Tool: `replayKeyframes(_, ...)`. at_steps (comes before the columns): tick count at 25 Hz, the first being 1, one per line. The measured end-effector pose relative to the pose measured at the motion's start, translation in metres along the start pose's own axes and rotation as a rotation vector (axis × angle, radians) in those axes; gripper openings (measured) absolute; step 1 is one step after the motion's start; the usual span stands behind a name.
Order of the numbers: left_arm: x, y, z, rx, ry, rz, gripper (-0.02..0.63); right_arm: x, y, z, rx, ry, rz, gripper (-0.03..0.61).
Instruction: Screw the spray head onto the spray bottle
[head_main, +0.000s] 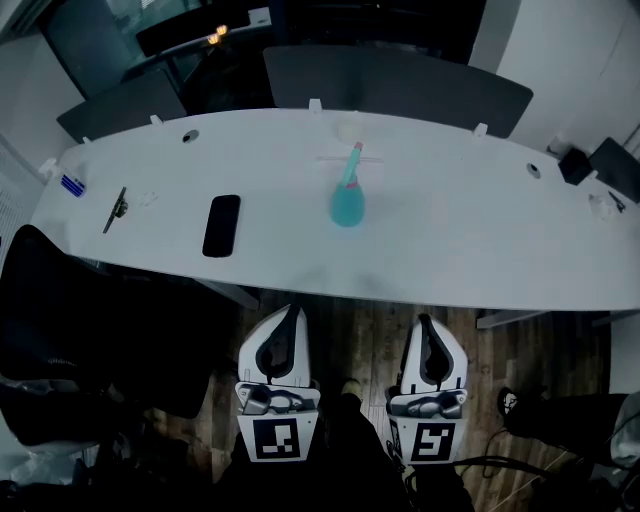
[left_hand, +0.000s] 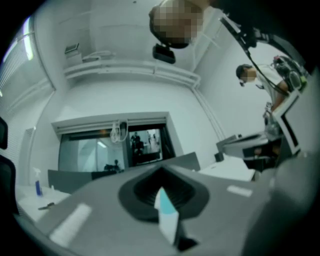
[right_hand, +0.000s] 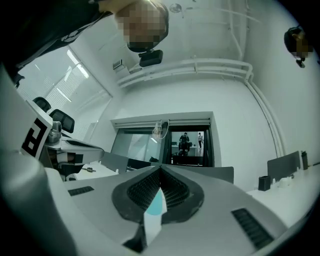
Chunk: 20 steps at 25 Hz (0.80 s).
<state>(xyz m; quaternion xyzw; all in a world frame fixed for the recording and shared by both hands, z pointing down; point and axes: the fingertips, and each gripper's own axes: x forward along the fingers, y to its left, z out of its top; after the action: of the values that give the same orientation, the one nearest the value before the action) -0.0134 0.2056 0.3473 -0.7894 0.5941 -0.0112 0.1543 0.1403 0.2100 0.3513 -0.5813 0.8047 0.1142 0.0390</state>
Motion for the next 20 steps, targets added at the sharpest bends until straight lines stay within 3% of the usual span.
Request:
replayKeyframes(13,-0.100,0.036,-0.001,-0.090,-0.026,-0.074,0.002,-0.077,0.088,0.029,-0.067,0.019,-0.076,0.003)
replayKeyframes(20,-0.129,0.046,0.018,-0.074,-0.065,-0.055,0.002,-0.090,0.119,0.045,-0.061,0.005,-0.025,0.003)
